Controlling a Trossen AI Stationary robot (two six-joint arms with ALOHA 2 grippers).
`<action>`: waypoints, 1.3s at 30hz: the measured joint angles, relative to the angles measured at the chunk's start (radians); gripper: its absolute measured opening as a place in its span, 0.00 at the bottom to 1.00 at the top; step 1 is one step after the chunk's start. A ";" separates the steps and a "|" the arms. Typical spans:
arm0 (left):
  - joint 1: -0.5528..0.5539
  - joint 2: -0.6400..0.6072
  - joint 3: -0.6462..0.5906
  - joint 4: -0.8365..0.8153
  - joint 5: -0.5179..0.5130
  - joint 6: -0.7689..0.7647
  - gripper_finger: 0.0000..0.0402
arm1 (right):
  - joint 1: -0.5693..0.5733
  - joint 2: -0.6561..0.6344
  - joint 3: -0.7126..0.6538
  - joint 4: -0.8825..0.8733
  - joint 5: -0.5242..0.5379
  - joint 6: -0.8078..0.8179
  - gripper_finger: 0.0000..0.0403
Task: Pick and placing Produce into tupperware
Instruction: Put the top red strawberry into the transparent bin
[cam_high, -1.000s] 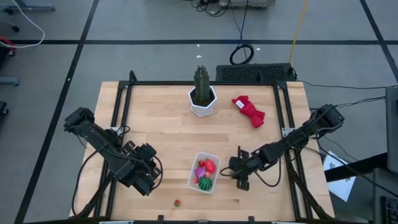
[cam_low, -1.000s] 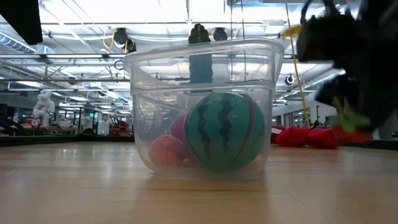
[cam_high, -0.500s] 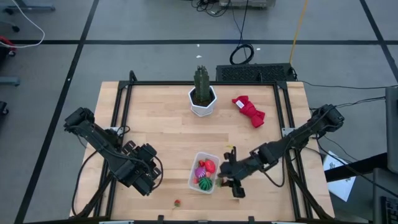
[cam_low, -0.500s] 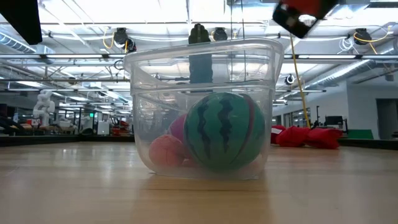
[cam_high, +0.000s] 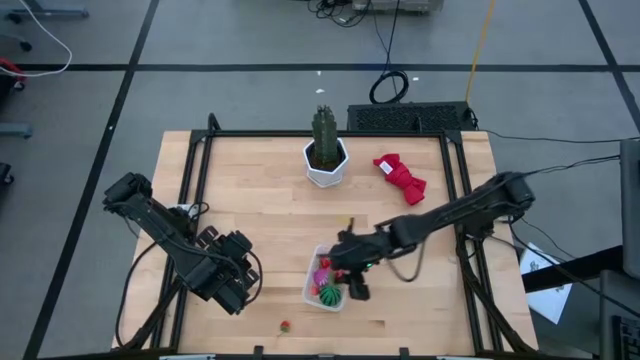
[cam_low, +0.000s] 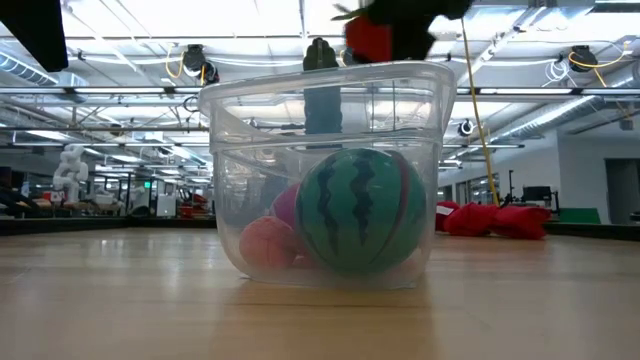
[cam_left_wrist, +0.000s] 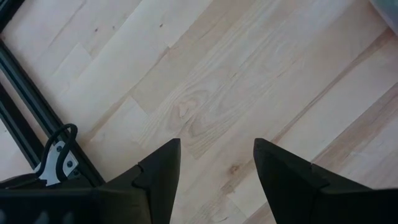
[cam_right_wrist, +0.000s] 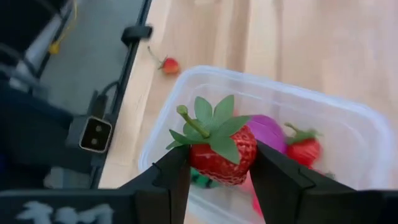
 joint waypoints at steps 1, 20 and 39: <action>0.000 0.000 0.000 0.000 0.000 0.000 0.52 | -0.003 0.037 0.039 -0.030 -0.014 -0.015 0.34; 0.000 0.000 0.000 0.007 0.000 0.000 0.52 | -0.023 0.339 0.330 -0.360 0.038 -0.186 0.35; 0.000 0.000 0.000 0.024 0.000 0.000 0.52 | -0.029 0.339 0.326 -0.310 0.037 -0.248 0.35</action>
